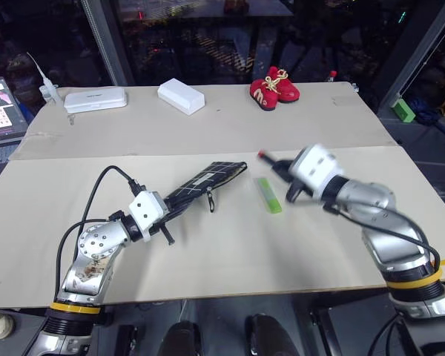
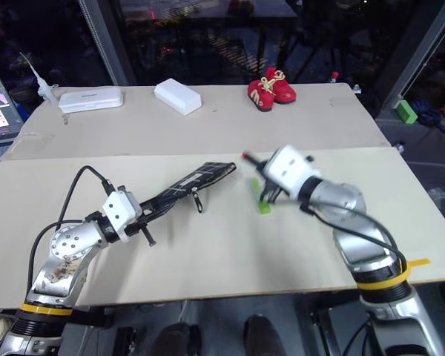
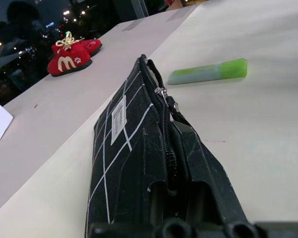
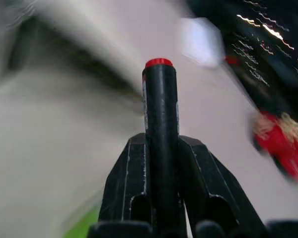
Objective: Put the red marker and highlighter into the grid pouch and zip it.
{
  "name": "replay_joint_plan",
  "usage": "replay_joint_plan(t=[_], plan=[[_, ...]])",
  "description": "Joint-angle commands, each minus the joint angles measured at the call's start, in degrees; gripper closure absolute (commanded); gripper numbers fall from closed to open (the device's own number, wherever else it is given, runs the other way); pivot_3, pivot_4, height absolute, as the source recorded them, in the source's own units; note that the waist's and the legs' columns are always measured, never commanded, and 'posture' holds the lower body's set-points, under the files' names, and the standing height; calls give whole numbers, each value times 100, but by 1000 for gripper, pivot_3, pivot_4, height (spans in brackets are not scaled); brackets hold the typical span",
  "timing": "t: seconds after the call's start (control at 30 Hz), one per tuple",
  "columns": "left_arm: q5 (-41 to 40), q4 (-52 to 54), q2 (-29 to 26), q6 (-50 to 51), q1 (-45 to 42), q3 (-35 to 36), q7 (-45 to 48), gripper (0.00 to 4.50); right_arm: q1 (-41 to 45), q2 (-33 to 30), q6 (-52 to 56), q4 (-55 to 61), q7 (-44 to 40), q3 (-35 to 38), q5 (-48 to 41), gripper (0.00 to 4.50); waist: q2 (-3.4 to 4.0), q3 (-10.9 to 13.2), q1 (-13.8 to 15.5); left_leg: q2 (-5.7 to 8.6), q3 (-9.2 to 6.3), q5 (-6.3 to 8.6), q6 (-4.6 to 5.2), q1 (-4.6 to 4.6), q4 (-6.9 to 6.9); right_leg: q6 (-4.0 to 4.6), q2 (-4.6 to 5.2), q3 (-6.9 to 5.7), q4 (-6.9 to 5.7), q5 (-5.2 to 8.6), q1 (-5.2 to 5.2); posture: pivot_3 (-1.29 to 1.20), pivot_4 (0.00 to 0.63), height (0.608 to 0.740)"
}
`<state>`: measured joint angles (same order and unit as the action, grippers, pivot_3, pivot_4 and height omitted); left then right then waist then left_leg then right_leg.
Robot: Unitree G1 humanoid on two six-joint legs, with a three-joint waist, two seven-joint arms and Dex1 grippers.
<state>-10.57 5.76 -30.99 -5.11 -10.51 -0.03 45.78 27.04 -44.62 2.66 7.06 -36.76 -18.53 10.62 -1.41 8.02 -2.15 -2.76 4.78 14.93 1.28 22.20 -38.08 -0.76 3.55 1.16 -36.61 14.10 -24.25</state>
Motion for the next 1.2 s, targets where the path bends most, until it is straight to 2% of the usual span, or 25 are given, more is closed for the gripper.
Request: replay_joint_plan(t=[0.03,0.13,0.23,0.6,1.03,1.2], plan=[[-72,90,14,-121,-80,11,25,4500,727,-44,-1084,-810,436,-74,904,4029,-2,2,-2,1,4,0,0,0,-3,-1,0,4,1,-1,-1,0,150,740],[-79,100,36,-98,-111,-33,40,4500,1262,206,-1443,-1444,687,-202,1290,4029,-4,3,-40,2,15,0,0,-7,-5,1,-10,21,-3,-2,-4,0,150,740],[-82,117,43,-89,-121,-70,70,4500,1442,365,-1708,-1705,740,-268,1461,4029,-4,3,-13,-6,15,0,0,-11,1,1,-16,16,-7,-2,-5,0,150,740],[-120,143,29,1,-190,-67,117,4500,1555,498,-2410,-1949,752,-335,1920,4029,-4,3,127,-6,18,0,0,-7,-2,1,-4,21,-8,-3,-5,0,150,740],[-144,259,30,100,-176,-82,88,4500,1648,777,-2582,-2297,853,-345,2244,4029,-4,3,122,-6,20,0,-1,-8,-2,2,-9,22,-13,-3,-6,0,150,740],[-151,274,46,129,-190,-94,95,4500,1842,1029,-2830,-2374,893,-586,2491,4029,-3,3,99,-5,21,0,-1,-11,-2,2,-10,24,-15,-3,-6,0,150,740]])
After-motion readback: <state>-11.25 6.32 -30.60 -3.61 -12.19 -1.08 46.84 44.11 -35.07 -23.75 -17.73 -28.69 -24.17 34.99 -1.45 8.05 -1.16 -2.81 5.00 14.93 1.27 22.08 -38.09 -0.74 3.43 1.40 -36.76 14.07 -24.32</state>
